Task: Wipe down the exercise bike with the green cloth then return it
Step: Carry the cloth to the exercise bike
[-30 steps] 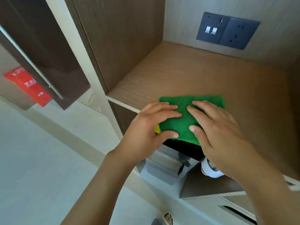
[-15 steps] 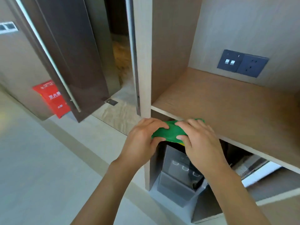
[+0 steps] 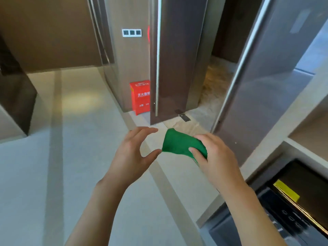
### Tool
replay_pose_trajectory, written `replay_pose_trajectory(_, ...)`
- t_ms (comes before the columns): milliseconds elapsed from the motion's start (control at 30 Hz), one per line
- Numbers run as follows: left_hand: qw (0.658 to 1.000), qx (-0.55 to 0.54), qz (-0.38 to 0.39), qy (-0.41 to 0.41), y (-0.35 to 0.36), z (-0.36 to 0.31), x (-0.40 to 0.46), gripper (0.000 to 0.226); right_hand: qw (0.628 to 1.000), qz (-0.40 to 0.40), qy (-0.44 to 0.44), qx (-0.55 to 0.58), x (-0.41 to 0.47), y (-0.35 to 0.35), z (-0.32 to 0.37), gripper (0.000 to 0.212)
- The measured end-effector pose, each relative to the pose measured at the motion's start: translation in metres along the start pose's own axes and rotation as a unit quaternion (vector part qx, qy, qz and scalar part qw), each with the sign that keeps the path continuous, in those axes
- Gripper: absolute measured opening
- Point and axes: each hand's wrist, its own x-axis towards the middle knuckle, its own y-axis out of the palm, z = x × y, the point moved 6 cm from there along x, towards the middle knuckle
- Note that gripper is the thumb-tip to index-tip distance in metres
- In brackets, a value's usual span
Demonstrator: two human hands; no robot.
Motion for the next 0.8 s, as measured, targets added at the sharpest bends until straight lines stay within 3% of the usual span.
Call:
replay_pose_trajectory(467, 0.959, 0.145, -0.169, -0.173, -0.197, 0.122, -0.133, 0.05, 0.97, 0.077, -0.199, 0.117, 0.073, 0.123, 0.208, 0.031)
replay_pose_trajectory(800, 0.866, 0.263, -0.261, -0.336, -0.271, 0.156, -0.2, 0.049, 0.916, 0.161, -0.303, 0.209, 0.122, 0.215, 0.298, 0.03)
